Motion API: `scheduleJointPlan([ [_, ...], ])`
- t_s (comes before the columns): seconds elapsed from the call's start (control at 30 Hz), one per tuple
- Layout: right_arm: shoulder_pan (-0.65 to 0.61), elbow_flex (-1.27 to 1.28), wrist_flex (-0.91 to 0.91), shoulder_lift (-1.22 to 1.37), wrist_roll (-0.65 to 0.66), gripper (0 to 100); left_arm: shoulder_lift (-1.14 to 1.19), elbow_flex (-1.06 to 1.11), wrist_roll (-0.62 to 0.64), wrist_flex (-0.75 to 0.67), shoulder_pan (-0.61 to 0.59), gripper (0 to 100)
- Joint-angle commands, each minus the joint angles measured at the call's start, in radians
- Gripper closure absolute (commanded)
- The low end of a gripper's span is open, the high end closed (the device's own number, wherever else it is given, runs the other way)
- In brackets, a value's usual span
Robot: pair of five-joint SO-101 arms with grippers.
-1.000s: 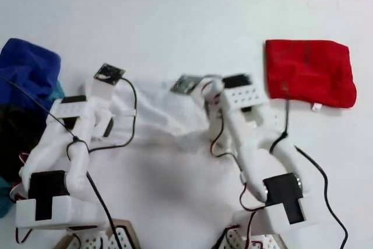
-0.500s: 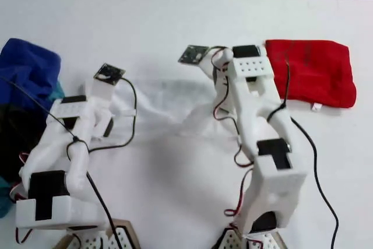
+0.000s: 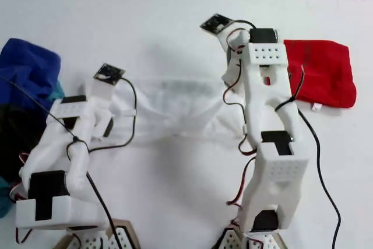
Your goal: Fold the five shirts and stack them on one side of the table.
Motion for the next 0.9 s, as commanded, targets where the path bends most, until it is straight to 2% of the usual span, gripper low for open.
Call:
scheduleJointPlan([
  [0.0,0.002,-0.037,0.124,-0.035,-0.012,98.3,-0.014,0.001,-0.003,-0.020,-0.011,97],
  [0.23,0.001,0.006,0.145,-0.035,-0.009,97.9,-0.014,0.001,-0.003,-0.020,-0.011,97],
  [0.4,-0.022,0.163,0.114,-0.033,0.084,97.8,-0.014,0.001,-0.003,-0.020,-0.011,97],
  [0.73,0.082,0.390,-0.383,-0.031,0.094,97.9,-0.014,0.001,-0.003,-0.020,-0.011,97],
  [0.87,0.104,0.417,-0.510,-0.033,0.094,97.9,-0.014,0.001,-0.003,-0.020,-0.011,97],
])
